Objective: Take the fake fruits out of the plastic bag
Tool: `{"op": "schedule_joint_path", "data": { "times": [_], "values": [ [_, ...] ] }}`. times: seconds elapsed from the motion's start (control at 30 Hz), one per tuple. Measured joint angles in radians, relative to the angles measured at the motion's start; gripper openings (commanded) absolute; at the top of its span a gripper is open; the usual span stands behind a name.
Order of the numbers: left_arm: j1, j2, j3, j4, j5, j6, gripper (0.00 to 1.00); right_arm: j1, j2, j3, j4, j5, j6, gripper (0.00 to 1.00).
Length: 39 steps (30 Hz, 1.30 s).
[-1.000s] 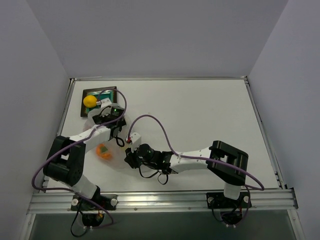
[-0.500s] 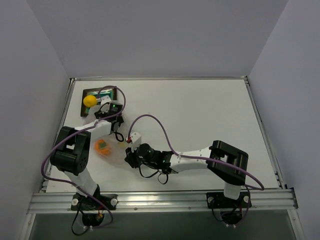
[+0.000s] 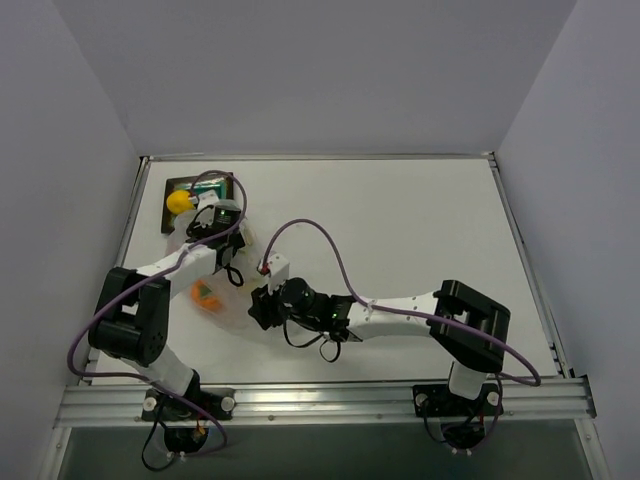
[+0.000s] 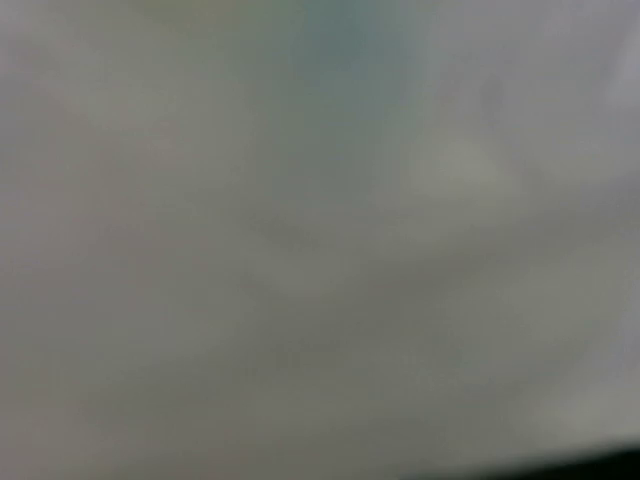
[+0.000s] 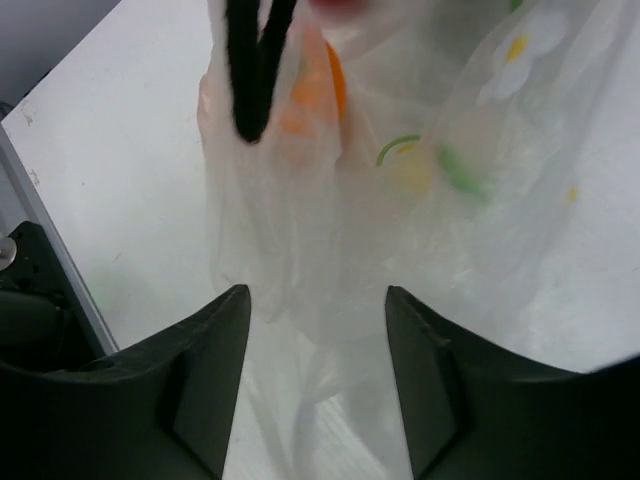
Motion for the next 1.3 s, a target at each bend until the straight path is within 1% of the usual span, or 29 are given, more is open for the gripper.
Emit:
{"op": "schedule_joint_path", "data": {
  "times": [0.03,0.1,0.27,0.33,0.4,0.53,0.63,0.7,0.77,0.8,0.87,0.9,0.97,1.0,1.03,1.07,1.1,1.13,1.17,1.2,1.23,1.3],
  "values": [
    [-0.002,-0.01,0.0,-0.025,0.014,-0.004,0.1,-0.006,-0.012,0.0,-0.002,0.002,0.003,0.6],
    [-0.006,-0.039,-0.004,-0.064,0.039,-0.013,0.1,-0.023,-0.035,0.0,-0.008,0.004,0.0,0.65],
    [-0.017,-0.199,-0.051,-0.153,0.121,-0.035,0.09,-0.11,-0.078,0.0,-0.016,-0.011,0.002,0.65],
    [-0.019,-0.249,-0.061,-0.189,0.147,-0.037,0.09,-0.161,-0.08,0.008,-0.026,-0.027,0.0,0.73],
    [-0.019,-0.286,-0.064,-0.22,0.178,-0.037,0.09,-0.206,-0.058,0.05,-0.052,-0.048,-0.011,0.82],
    [-0.019,-0.314,-0.064,-0.263,0.224,-0.037,0.09,-0.28,0.046,0.194,-0.097,-0.143,-0.064,0.85],
    [-0.019,-0.32,-0.065,-0.286,0.246,-0.037,0.09,-0.293,0.126,0.285,-0.122,-0.235,-0.101,0.86],
    [-0.019,-0.323,-0.068,-0.293,0.257,-0.037,0.09,-0.292,0.155,0.299,-0.127,-0.299,-0.115,0.85],
    [-0.019,-0.325,-0.076,-0.295,0.269,-0.037,0.09,-0.292,0.177,0.305,-0.132,-0.34,-0.12,0.8],
    [-0.019,-0.325,-0.08,-0.296,0.276,-0.037,0.1,-0.293,0.191,0.312,-0.135,-0.352,-0.121,0.74],
    [-0.019,-0.325,-0.083,-0.305,0.284,-0.039,0.13,-0.295,0.212,0.323,-0.138,-0.362,-0.123,0.68],
    [-0.019,-0.325,-0.084,-0.308,0.287,-0.04,0.15,-0.299,0.22,0.328,-0.138,-0.365,-0.124,0.63],
    [-0.019,-0.325,-0.084,-0.313,0.293,-0.044,0.17,-0.313,0.237,0.332,-0.137,-0.365,-0.124,0.57],
    [-0.019,-0.325,-0.087,-0.314,0.294,-0.046,0.19,-0.322,0.248,0.336,-0.137,-0.365,-0.123,0.41],
    [-0.02,-0.325,-0.093,-0.314,0.297,-0.048,0.23,-0.332,0.261,0.341,-0.135,-0.366,-0.126,0.32],
    [-0.022,-0.325,-0.101,-0.319,0.298,-0.051,0.27,-0.34,0.275,0.348,-0.134,-0.366,-0.118,0.18],
    [-0.024,-0.325,-0.11,-0.322,0.298,-0.054,0.34,-0.346,0.29,0.353,-0.134,-0.367,-0.114,0.13],
    [-0.027,-0.325,-0.121,-0.326,0.298,-0.055,0.54,-0.352,0.307,0.356,-0.13,-0.369,-0.106,0.08],
    [-0.03,-0.325,-0.13,-0.332,0.297,-0.057,0.63,-0.356,0.317,0.356,-0.128,-0.368,-0.101,0.05],
    [-0.034,-0.325,-0.14,-0.34,0.296,-0.057,0.7,-0.36,0.328,0.356,-0.128,-0.368,-0.096,0.01],
    [-0.039,-0.325,-0.15,-0.346,0.296,-0.058,0.79,-0.364,0.335,0.356,-0.127,-0.368,-0.093,0.0],
    [-0.047,-0.328,-0.164,-0.355,0.293,-0.063,0.83,-0.364,0.336,0.348,-0.123,-0.365,-0.081,0.0]
  ]
}}
